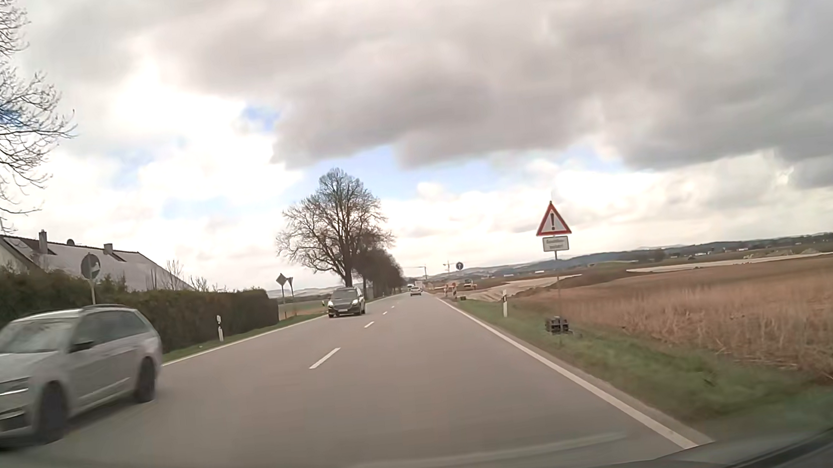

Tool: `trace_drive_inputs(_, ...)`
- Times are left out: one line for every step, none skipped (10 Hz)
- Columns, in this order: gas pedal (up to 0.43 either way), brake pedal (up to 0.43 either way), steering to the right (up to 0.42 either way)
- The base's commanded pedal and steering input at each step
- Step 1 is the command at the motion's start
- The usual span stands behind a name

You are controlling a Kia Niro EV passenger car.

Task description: Follow the waypoints while adhering to traffic rules and regulations

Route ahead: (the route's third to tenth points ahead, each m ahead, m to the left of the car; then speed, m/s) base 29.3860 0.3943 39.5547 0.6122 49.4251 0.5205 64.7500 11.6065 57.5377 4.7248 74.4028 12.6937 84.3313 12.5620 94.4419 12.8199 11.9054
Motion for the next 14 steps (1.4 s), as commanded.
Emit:
trace_drive_inputs(0.079, 0.0, -0.004)
trace_drive_inputs(0.079, 0.0, -0.004)
trace_drive_inputs(0.079, 0.0, -0.004)
trace_drive_inputs(0.079, 0.0, -0.004)
trace_drive_inputs(0.079, 0.0, -0.003)
trace_drive_inputs(0.079, 0.0, -0.003)
trace_drive_inputs(0.079, 0.0, -0.003)
trace_drive_inputs(0.079, 0.0, -0.003)
trace_drive_inputs(0.079, 0.0, -0.002)
trace_drive_inputs(0.079, 0.0, -0.002)
trace_drive_inputs(0.079, 0.0, -0.002)
trace_drive_inputs(0.079, 0.0, -0.002)
trace_drive_inputs(0.079, 0.0, -0.002)
trace_drive_inputs(0.079, 0.0, -0.002)
